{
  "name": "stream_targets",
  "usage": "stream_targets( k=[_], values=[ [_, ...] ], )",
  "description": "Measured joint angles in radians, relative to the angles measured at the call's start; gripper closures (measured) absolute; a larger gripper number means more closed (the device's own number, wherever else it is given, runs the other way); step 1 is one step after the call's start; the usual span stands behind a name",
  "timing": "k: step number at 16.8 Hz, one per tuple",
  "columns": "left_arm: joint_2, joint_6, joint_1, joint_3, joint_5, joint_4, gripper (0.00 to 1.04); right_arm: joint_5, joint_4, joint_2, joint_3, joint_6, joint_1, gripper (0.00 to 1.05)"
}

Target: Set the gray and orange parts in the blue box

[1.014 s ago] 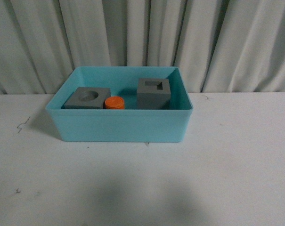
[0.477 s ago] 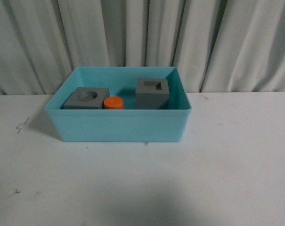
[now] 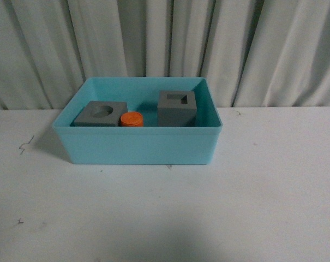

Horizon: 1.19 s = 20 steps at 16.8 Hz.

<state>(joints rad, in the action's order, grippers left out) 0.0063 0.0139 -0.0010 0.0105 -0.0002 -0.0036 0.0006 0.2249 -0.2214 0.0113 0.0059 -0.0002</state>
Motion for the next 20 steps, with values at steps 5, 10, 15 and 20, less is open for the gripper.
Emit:
stream_targets(
  k=[5, 10, 15, 20],
  values=[
    [0.0, 0.0, 0.0, 0.0, 0.0, 0.0, 0.07, 0.0, -0.168, 0.12, 0.001, 0.0, 0.0, 1.03],
    [0.0, 0.0, 0.0, 0.0, 0.0, 0.0, 0.07, 0.0, -0.227, 0.218, 0.001, 0.0, 0.0, 1.03],
    [0.0, 0.0, 0.0, 0.0, 0.0, 0.0, 0.07, 0.0, -0.228, 0.218, 0.001, 0.0, 0.0, 1.03],
    [0.0, 0.0, 0.0, 0.0, 0.0, 0.0, 0.07, 0.0, -0.228, 0.218, 0.001, -0.002, 0.0, 0.64]
  ],
)
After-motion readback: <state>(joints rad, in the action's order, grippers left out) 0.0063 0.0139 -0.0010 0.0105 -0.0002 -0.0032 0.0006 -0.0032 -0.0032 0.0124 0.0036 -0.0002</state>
